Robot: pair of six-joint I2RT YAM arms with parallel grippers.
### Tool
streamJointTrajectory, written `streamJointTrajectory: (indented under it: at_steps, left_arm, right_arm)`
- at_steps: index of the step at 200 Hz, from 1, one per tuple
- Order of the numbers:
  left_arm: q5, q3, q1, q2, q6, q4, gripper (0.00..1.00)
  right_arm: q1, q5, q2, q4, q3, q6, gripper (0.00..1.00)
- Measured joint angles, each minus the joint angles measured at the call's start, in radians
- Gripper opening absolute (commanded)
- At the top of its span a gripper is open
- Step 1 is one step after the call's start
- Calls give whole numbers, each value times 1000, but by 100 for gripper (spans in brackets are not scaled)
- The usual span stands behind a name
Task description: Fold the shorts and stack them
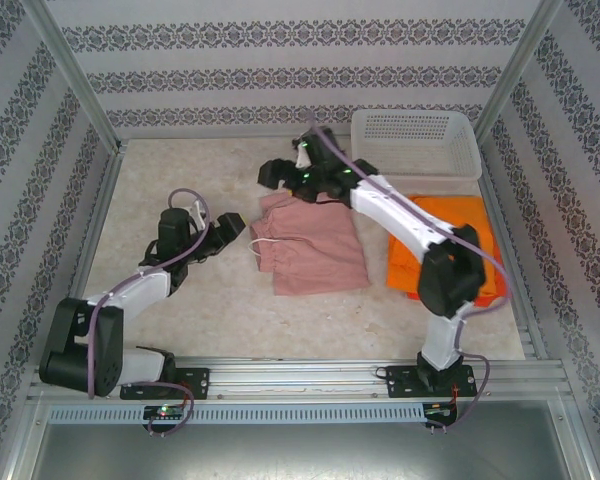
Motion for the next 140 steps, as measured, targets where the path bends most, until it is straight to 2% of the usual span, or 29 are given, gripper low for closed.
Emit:
streamJointTrajectory:
  at_steps: [20,47,96,140]
  left_arm:
    - [2,64,-17,-23,-1,-20,87]
    - [17,142,-79,13,-27,-11,87]
    - [48,238,-163,259,-154,150,88]
    - [47,286,-203,466,-188,232,87]
  right_arm:
    - [-48,1,-133,50,-84,0,95]
    - [-110,0,-237,98,-244,6,95]
    - [-135,-14,-267,159,-586,68,96]
    - [-135,-44,-257,274,-746,148,94]
